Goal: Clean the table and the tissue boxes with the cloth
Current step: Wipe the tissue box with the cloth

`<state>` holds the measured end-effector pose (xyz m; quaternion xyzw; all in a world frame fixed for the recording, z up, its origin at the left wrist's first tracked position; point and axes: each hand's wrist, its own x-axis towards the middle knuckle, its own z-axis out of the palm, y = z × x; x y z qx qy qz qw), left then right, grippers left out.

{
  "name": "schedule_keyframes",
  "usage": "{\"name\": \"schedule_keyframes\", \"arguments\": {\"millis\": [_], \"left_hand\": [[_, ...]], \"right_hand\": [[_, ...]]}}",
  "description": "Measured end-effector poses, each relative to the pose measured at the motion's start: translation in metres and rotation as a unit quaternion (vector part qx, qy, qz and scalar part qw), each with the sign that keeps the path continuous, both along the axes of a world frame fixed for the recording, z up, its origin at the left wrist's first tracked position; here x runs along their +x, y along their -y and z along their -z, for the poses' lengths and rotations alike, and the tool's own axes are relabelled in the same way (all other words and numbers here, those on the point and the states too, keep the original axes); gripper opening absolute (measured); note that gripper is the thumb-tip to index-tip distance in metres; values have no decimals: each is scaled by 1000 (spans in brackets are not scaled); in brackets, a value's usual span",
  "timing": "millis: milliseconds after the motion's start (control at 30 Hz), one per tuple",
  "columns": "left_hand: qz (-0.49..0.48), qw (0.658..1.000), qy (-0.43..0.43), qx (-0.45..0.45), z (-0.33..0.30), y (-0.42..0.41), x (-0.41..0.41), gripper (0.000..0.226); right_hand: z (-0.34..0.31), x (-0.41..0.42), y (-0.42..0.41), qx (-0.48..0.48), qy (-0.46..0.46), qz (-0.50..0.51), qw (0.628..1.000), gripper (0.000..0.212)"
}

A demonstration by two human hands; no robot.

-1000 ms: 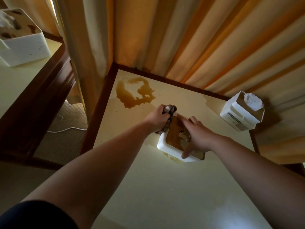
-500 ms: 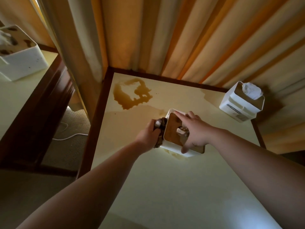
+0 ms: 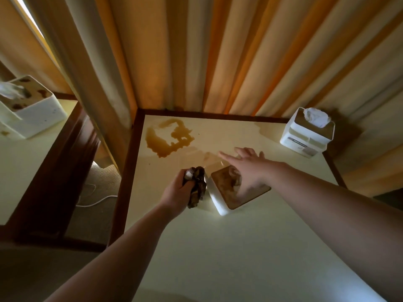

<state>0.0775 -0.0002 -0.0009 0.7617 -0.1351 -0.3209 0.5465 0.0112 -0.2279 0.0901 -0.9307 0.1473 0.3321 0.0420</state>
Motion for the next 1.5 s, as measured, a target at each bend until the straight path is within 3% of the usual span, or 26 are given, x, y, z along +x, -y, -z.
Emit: {"name": "schedule_keyframes", "arguments": {"millis": [167, 333, 533, 767, 1167, 1300, 1500], "left_hand": [[-26, 1000, 4, 3, -5, -2, 3, 18], [-46, 999, -7, -3, -5, -5, 5, 15], [-43, 999, -7, -2, -4, -6, 0, 15], [-34, 999, -15, 10, -12, 16, -8, 13], [71, 997, -31, 31, -9, 90, -47, 8], [110, 992, -29, 51, -3, 116, -54, 33], [127, 989, -70, 33, -9, 147, -60, 36]], "right_hand": [[10, -2, -27, -26, 57, 238, 969, 173], [26, 0, -38, -46, 42, 257, 964, 179], [24, -10, -29, -14, 71, 197, 978, 169], [2, -55, 1, -1, 38, 95, 995, 170], [2, -130, 35, 0, 12, 16, 1000, 165], [9, -134, 39, -17, 23, -20, 999, 165], [11, -135, 41, -9, 35, -29, 999, 165]]}}
